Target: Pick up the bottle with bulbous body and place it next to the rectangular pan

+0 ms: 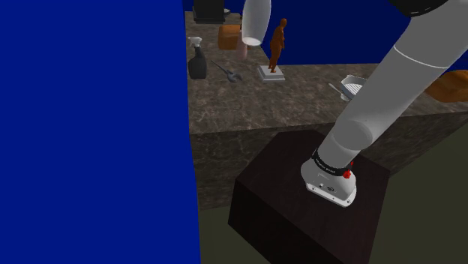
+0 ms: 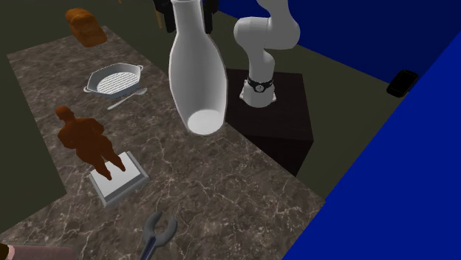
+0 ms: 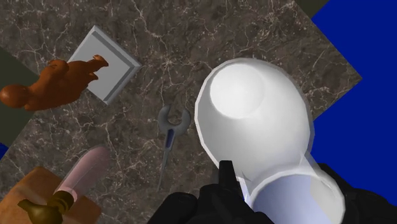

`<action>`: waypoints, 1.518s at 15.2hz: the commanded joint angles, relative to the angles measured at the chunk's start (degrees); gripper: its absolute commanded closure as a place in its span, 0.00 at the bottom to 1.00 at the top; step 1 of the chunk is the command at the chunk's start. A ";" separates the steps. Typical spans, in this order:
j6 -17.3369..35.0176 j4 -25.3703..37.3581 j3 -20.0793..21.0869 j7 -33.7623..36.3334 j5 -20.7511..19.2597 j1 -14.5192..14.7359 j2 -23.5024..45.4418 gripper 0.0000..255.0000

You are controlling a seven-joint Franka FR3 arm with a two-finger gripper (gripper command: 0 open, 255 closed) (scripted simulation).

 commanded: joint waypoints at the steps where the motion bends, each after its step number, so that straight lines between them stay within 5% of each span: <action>1: -2.06 3.17 -0.10 -0.04 0.26 -0.06 1.13 1.00; 13: 7.02 -15.02 -7.04 -12.91 -1.57 -5.68 -7.84 1.00; 23: 13.62 -22.81 -15.25 -25.98 -2.15 -10.66 -8.70 1.00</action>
